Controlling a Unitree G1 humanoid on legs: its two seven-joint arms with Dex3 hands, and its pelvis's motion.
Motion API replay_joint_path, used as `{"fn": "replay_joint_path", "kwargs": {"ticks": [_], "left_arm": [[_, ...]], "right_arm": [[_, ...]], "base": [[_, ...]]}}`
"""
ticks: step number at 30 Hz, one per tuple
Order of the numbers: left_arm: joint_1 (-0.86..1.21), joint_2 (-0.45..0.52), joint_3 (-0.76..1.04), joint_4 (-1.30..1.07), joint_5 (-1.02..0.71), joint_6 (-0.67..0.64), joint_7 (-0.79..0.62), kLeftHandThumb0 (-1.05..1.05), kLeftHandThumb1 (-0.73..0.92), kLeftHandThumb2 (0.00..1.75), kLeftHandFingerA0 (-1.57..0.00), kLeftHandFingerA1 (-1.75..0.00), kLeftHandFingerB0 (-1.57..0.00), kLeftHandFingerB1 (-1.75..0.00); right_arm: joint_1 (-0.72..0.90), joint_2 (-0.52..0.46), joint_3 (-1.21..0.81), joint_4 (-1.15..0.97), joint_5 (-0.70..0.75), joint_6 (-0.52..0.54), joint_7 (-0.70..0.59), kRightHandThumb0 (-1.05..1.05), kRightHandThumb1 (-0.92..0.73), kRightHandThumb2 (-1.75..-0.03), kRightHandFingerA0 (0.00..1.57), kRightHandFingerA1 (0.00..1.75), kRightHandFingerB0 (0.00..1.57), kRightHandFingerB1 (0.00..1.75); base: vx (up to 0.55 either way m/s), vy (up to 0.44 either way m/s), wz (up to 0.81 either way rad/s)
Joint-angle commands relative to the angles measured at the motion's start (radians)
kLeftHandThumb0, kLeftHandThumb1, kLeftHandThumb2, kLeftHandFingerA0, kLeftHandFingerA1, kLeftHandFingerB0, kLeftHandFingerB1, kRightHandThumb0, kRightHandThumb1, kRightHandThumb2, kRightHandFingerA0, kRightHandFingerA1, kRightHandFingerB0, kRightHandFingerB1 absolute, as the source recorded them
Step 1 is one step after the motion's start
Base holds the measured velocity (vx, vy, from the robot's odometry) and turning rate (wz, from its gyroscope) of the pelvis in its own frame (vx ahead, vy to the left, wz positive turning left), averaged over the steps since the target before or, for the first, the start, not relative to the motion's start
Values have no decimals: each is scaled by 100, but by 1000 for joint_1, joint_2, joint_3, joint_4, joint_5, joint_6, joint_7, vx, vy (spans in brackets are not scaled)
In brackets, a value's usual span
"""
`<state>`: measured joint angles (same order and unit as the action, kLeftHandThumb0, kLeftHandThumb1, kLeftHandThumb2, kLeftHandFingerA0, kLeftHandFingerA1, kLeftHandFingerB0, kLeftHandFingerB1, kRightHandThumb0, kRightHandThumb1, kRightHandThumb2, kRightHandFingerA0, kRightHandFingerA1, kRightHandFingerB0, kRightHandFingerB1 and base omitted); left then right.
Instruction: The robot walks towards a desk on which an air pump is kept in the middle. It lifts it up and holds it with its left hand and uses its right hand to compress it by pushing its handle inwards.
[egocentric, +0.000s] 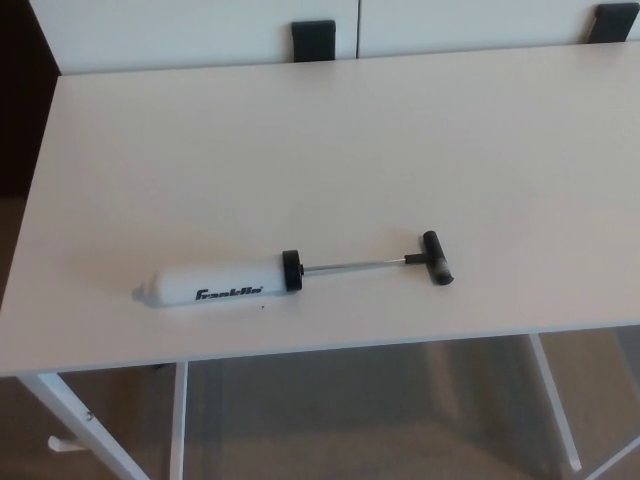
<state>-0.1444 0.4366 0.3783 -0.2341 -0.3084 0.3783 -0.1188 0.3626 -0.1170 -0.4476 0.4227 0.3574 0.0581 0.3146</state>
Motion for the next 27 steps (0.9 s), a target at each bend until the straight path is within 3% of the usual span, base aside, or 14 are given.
{"fn": "replay_joint_path", "kwargs": {"ticks": [1,2,3,5,6,9,12,14,15,17,18,23,26,27], "left_arm": [[-361,103,-782,-4,822,-128,-173,-50,56,59,-9,-25,-13,-26],[-374,98,-812,27,841,-129,-182,-50,56,59,-9,-25,-13,-26],[-388,88,-857,80,868,-143,-199,-56,44,73,-6,-35,-6,-30],[-398,84,-889,116,884,-151,-208,-56,44,73,-6,-35,-6,-30],[-406,81,-936,159,901,-157,-221,-50,55,60,-6,-23,-10,-23],[-410,77,-969,188,906,-152,-210,-45,53,59,-6,-23,-9,-24],[-395,72,-985,215,872,-146,-195,-16,49,70,-3,-18,-6,-26],[-395,76,-995,223,860,-145,-187,-16,49,70,-3,-18,-6,-26],[-396,80,-1004,236,857,-146,-184,1,58,56,0,-25,-9,-25],[-399,84,-1013,245,854,-145,-182,1,58,56,0,-25,-9,-25],[-406,87,-1029,260,861,-142,-180,-7,48,70,-3,-16,-7,-31],[-447,93,-1093,315,891,-127,-174,-16,47,68,-6,-17,-6,-24],[-463,96,-1120,326,896,-114,-178,-12,54,58,-2,-24,-4,-25],[-465,99,-1127,325,896,-111,-182,-17,45,67,-4,-18,-6,-25]], "right_arm": [[52,4,10,-91,-36,-36,-47,-36,-59,-77,66,56,52,51],[55,4,13,-98,-39,-35,-49,-36,-59,-77,66,56,52,51],[51,2,15,-95,-42,-39,-47,-36,-60,-77,68,56,53,51],[48,0,17,-91,-44,-42,-47,-36,-60,-77,68,56,53,51],[43,-6,19,-87,-46,-41,-46,-36,-59,-77,69,56,53,51],[37,-12,22,-79,-52,-44,-46,-36,-57,-75,67,56,52,50],[31,-17,21,-58,-50,-53,-38,-36,-59,-75,66,55,52,50],[30,-19,20,-52,-50,-56,-36,-36,-59,-75,66,55,52,50],[31,-18,20,-58,-47,-49,-38,-36,-59,-75,67,55,52,50],[33,-16,20,-64,-46,-44,-40,-36,-59,-75,67,55,52,50],[30,-19,22,-60,-51,-46,-44,-37,-58,-75,67,55,51,49],[10,-20,28,-58,-60,-52,-55,-37,-58,-76,68,56,52,50],[13,-24,36,-70,-68,-59,-52,-38,-56,-76,67,56,52,50],[11,-33,36,-56,-55,-65,-16,-30,-72,-61,65,46,50,40]], "base": [[0,0,0],[0,0,0],[0,0,0],[0,0,0],[0,0,0],[0,0,0],[0,0,0],[0,0,0],[0,0,0],[0,0,0],[0,0,0],[0,0,0],[0,0,0],[0,0,0]]}}
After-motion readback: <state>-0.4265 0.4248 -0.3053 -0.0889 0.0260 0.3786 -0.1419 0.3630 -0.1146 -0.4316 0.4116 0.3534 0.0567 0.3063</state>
